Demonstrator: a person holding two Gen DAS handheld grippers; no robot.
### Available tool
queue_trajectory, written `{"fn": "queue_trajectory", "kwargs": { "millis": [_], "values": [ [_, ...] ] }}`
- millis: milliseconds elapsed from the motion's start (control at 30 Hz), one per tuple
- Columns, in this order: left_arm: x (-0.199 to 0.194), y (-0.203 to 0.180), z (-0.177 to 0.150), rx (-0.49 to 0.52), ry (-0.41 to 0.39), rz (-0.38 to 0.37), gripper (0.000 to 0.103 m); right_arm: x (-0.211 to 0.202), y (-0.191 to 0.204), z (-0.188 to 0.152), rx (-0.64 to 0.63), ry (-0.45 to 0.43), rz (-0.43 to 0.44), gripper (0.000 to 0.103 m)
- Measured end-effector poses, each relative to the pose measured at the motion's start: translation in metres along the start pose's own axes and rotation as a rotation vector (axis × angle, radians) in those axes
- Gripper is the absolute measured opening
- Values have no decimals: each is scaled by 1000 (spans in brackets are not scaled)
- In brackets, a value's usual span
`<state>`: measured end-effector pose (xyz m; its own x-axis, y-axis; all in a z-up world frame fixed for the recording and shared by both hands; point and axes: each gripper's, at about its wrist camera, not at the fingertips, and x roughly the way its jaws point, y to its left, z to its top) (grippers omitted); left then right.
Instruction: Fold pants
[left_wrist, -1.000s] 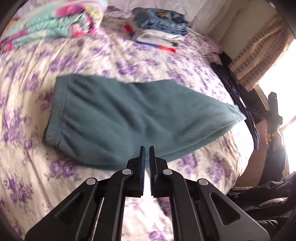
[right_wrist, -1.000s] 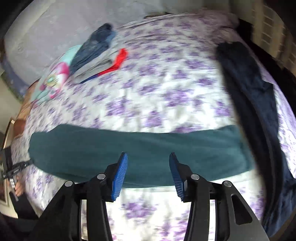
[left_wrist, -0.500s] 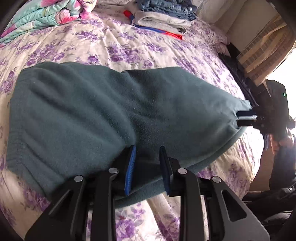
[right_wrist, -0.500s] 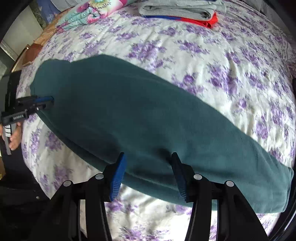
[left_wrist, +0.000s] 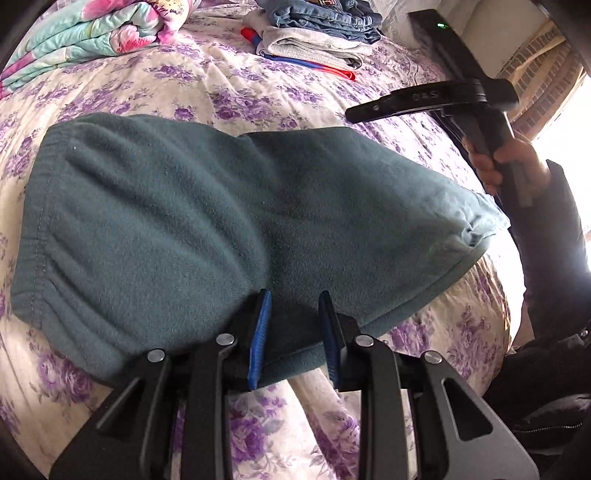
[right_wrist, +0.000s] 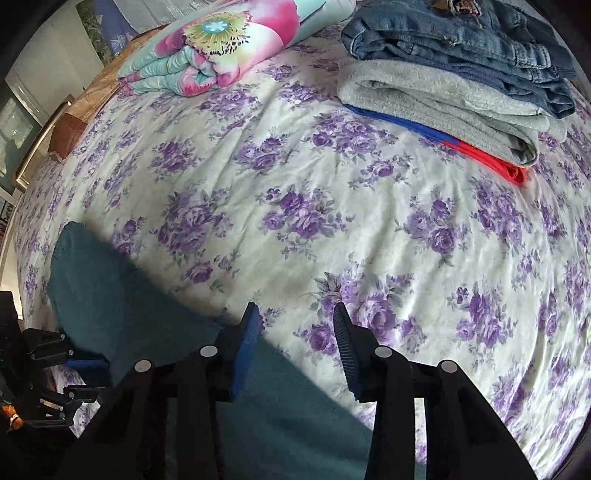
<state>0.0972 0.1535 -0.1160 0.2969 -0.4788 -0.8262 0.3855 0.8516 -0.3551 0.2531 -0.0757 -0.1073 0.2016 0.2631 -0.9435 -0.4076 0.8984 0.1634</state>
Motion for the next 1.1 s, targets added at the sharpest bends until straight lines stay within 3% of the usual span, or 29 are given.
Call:
{"fn": "queue_trajectory", "kwargs": {
  "millis": [100,267,433,633,1100],
  "values": [
    [1,0,1,9,1,2,26,4,10,-11,-8,50,107,42],
    [2,-1,1,14,0,6,26,2,41,-45,-114,91,85,42],
    [3,-2,2,16,0,9,26,1,56,-56,-177,52,28,43],
    [3,-2,2,17,0,9,26,-1,52,-43,-121,45,157,43],
    [3,-2,1,18,0,12,27,-32,63,-63,-144,-4,220,37]
  ]
}}
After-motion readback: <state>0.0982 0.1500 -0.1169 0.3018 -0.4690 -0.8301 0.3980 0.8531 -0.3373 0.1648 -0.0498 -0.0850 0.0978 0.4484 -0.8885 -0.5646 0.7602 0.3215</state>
